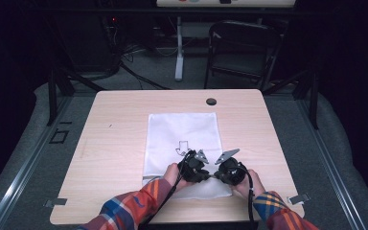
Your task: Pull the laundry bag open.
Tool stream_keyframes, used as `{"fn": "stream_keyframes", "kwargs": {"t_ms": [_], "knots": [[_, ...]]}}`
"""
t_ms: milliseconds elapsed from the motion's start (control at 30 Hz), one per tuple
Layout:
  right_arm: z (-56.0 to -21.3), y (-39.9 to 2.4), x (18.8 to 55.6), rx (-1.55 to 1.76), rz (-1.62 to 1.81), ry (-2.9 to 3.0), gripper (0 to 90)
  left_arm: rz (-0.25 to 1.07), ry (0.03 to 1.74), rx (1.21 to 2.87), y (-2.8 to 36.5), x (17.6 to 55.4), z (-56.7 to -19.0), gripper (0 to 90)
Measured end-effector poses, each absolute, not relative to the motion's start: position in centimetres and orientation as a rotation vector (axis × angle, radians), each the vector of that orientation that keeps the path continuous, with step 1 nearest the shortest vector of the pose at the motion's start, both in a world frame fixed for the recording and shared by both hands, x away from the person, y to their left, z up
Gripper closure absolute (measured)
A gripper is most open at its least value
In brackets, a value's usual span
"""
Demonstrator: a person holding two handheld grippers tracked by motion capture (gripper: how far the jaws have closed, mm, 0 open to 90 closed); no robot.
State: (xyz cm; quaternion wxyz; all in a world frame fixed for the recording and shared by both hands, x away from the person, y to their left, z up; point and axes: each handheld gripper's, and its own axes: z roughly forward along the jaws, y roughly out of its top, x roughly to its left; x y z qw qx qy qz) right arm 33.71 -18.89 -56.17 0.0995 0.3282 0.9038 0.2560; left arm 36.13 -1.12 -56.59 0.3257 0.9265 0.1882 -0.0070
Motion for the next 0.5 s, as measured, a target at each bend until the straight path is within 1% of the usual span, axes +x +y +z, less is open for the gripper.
{"fn": "stream_keyframes", "kwargs": {"t_ms": [500], "knots": [[-56.15, -18.78, 33.65, 0.976, 0.744, 2.663, 90.0, -0.029, 0.498, 2.435, -0.32, 36.34, -56.39, 81.5]]}}
